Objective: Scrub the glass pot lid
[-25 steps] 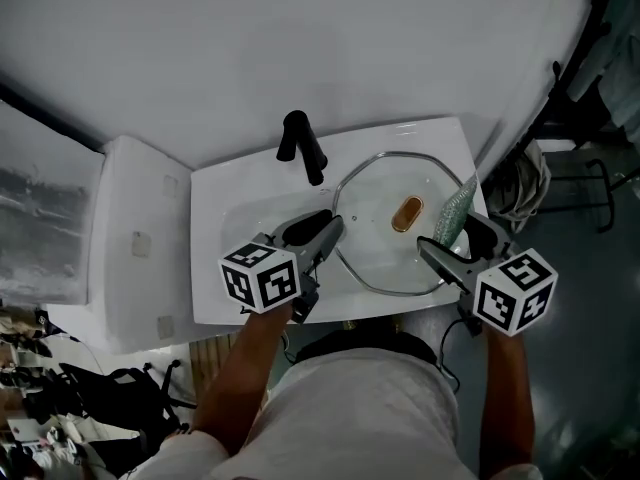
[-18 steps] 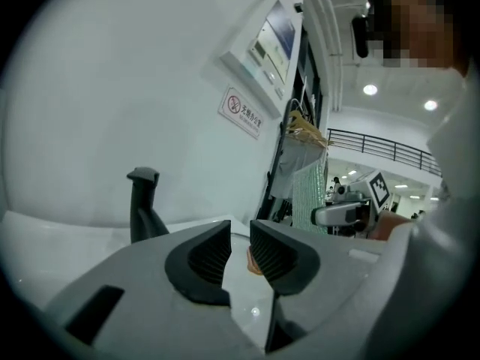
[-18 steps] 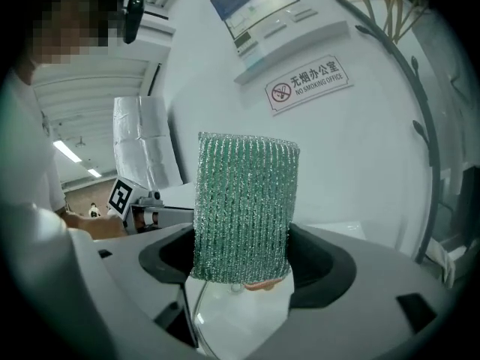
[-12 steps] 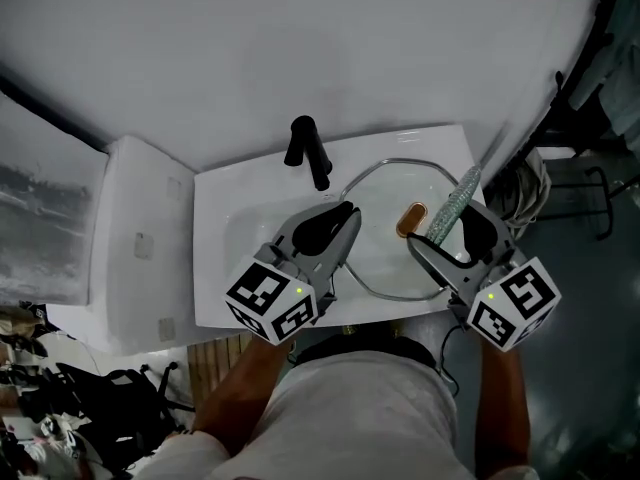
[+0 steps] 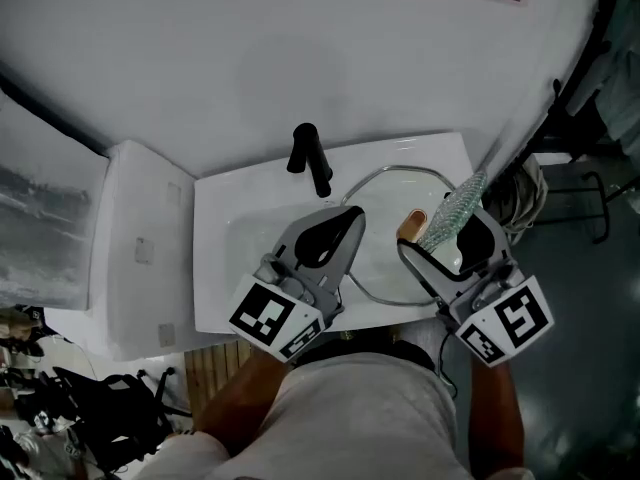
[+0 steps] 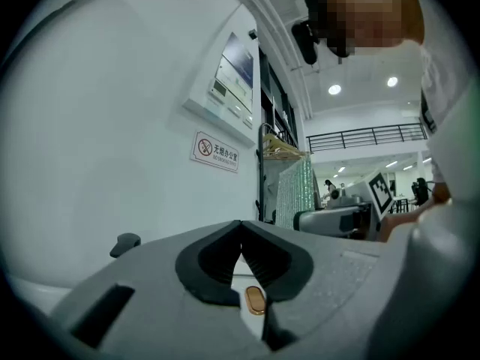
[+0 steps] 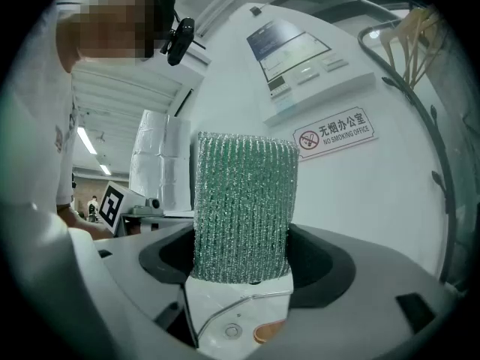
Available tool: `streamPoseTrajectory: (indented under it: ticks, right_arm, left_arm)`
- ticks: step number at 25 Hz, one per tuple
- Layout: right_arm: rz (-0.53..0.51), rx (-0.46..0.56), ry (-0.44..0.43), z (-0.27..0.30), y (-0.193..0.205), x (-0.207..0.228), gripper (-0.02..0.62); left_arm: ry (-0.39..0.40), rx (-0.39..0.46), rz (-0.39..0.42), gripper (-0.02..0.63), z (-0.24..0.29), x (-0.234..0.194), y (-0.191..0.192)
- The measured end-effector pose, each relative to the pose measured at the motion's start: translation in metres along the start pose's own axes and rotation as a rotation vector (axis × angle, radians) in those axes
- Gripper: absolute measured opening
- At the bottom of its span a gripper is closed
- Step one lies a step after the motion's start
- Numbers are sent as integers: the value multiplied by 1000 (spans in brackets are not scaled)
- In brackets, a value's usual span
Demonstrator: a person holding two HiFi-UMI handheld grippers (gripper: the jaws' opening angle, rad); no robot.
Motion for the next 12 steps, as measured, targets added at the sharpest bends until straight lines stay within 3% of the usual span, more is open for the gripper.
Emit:
streamPoseTrajectory:
  ticks: [4,12]
  right_arm:
    - [-2,24,13,0,-1,-3,348]
    - [-39,57,45,-2,-3,-7,348]
  left_arm:
    - [8,27,44,16,-2,6,-6]
    - [16,42,39,15,-3,9,-6]
Point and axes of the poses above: the fingertips, and each gripper's own axes: z forward along the fingers, x to its right, y out of its underside, the point moved 8 cm from there along -z, backward along the fingers, and after that the axes turned 4 degrees about -z, right-handed, at the moved point
